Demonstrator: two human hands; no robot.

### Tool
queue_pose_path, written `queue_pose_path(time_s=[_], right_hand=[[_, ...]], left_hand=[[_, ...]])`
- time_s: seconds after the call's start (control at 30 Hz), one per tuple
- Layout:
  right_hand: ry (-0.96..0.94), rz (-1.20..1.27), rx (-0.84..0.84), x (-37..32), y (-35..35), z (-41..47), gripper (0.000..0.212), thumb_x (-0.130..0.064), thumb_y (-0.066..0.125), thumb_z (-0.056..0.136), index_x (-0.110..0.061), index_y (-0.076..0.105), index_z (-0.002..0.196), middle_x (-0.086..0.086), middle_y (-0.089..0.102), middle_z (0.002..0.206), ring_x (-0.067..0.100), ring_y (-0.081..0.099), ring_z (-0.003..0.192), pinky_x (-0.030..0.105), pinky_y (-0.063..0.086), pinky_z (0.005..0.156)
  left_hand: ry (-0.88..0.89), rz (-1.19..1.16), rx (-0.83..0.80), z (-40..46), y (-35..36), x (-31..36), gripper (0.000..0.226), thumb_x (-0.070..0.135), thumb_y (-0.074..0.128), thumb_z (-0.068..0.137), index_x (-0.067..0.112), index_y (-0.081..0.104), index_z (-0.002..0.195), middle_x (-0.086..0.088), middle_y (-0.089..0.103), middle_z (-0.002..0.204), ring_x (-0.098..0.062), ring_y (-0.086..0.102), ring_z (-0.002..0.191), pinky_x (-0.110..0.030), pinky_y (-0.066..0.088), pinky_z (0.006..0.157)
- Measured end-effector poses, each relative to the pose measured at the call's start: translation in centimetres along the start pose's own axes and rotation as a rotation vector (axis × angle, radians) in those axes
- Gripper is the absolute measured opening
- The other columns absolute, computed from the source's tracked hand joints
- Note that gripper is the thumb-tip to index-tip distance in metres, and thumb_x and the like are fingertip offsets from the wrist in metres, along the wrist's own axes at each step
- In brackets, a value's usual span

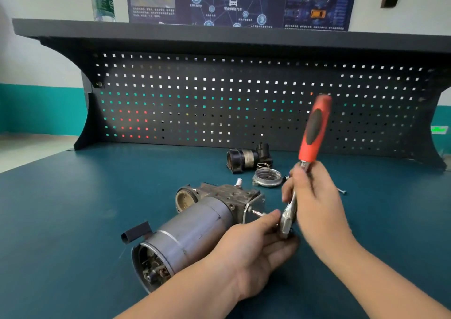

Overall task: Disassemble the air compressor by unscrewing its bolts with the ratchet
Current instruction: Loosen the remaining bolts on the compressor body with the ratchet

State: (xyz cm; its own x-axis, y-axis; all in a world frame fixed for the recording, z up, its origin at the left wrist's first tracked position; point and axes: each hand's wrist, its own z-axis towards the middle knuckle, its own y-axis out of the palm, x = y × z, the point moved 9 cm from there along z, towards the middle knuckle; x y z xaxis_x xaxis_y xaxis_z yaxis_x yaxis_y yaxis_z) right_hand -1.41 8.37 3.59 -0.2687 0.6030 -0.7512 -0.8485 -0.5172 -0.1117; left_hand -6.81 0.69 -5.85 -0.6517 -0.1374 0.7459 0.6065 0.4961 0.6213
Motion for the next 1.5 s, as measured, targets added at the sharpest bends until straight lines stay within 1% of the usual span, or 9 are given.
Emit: queue_pose_path(time_s=[0.1, 0.2, 0.4, 0.57, 0.8, 0.9, 1.23, 1.33, 1.5], right_hand=[[0.668, 0.488, 0.119, 7.0, 0.0, -0.8, 0.028, -0.022, 0.04, 0.102, -0.013, 0.046, 0.076, 0.002, 0.054, 0.05, 0.004, 0.029, 0.026, 0.013, 0.022, 0.03], [0.821, 0.628, 0.105, 8.5, 1.2, -1.9, 0.031, -0.02, 0.041, 0.102, -0.01, 0.045, 0.073, 0.002, 0.054, 0.046, 0.003, 0.022, 0.022, 0.011, 0.016, 0.027], [-0.108, 0.11, -0.12, -1.2, 0.5, -0.4, 0.016, -0.027, 0.041, 0.099, -0.026, 0.045, 0.084, -0.004, 0.055, 0.062, 0.009, 0.047, 0.053, 0.022, 0.04, 0.051], [-0.763, -0.449, -0.282, -6.5, 3.0, -4.0, 0.007, -0.031, 0.043, 0.093, -0.024, 0.045, 0.096, -0.014, 0.052, 0.066, 0.009, 0.049, 0.061, 0.015, 0.034, 0.055], [0.636, 0.383, 0.085, 6.7, 0.0, -0.3, 0.026, -0.023, 0.04, 0.102, -0.013, 0.046, 0.079, 0.004, 0.055, 0.055, 0.004, 0.031, 0.027, 0.015, 0.023, 0.029], [0.833, 0.553, 0.113, 8.7, 1.1, -1.5, 0.029, -0.021, 0.041, 0.102, -0.009, 0.046, 0.076, 0.003, 0.054, 0.051, 0.003, 0.025, 0.023, 0.013, 0.018, 0.026], [-0.862, -0.456, -0.279, -6.7, 3.4, -4.3, 0.017, -0.034, 0.038, 0.098, -0.019, 0.045, 0.101, -0.003, 0.057, 0.064, 0.013, 0.047, 0.061, 0.021, 0.035, 0.055], [-0.551, -0.261, -0.184, -5.1, 2.1, -2.4, 0.008, -0.034, 0.04, 0.095, -0.028, 0.044, 0.091, -0.012, 0.054, 0.061, 0.01, 0.05, 0.055, 0.024, 0.041, 0.053], [0.593, 0.359, 0.099, 6.4, -0.2, 0.1, 0.027, -0.024, 0.04, 0.102, -0.014, 0.046, 0.078, 0.001, 0.054, 0.056, 0.006, 0.033, 0.03, 0.016, 0.026, 0.031]], left_hand=[[-0.016, 0.027, 0.004, 0.0, -0.1, -0.1, 0.02, 0.012, 0.062, 0.088, -0.005, 0.067, 0.095, -0.018, 0.07, 0.079, -0.025, 0.067, 0.072, -0.029, 0.059, 0.059], [-0.035, 0.033, 0.001, 0.0, -0.1, -0.1, 0.025, 0.012, 0.06, 0.089, -0.008, 0.065, 0.103, -0.021, 0.069, 0.089, -0.026, 0.067, 0.075, -0.03, 0.06, 0.063], [0.006, 0.019, 0.016, 0.0, -0.1, 0.1, 0.019, 0.015, 0.064, 0.086, -0.004, 0.069, 0.087, -0.016, 0.069, 0.078, -0.024, 0.069, 0.07, -0.03, 0.06, 0.061], [0.006, 0.017, -0.051, -0.5, 0.5, 0.4, 0.032, 0.009, 0.053, 0.092, 0.003, 0.074, 0.069, -0.009, 0.071, 0.071, -0.014, 0.069, 0.061, -0.022, 0.056, 0.053], [-0.011, 0.023, 0.024, -0.1, 0.0, -0.1, 0.016, 0.013, 0.06, 0.09, -0.002, 0.067, 0.09, -0.014, 0.07, 0.077, -0.023, 0.066, 0.077, -0.028, 0.058, 0.066], [-0.018, 0.031, 0.013, 0.0, 0.0, -0.1, 0.018, 0.013, 0.059, 0.091, -0.004, 0.067, 0.091, -0.016, 0.071, 0.08, -0.024, 0.066, 0.078, -0.028, 0.058, 0.066], [0.065, 0.044, -0.015, 0.1, 0.1, 0.6, 0.034, 0.013, 0.055, 0.092, 0.01, 0.072, 0.063, -0.005, 0.071, 0.069, -0.011, 0.069, 0.06, -0.02, 0.055, 0.055], [0.06, 0.022, 0.002, 0.2, 0.0, 0.5, 0.02, 0.013, 0.059, 0.09, 0.004, 0.07, 0.076, -0.009, 0.069, 0.071, -0.014, 0.068, 0.06, -0.021, 0.056, 0.054], [0.014, -0.025, 0.02, 0.3, -0.1, 0.2, 0.015, 0.01, 0.062, 0.087, -0.004, 0.068, 0.084, -0.015, 0.071, 0.076, -0.022, 0.068, 0.07, -0.029, 0.059, 0.061]])
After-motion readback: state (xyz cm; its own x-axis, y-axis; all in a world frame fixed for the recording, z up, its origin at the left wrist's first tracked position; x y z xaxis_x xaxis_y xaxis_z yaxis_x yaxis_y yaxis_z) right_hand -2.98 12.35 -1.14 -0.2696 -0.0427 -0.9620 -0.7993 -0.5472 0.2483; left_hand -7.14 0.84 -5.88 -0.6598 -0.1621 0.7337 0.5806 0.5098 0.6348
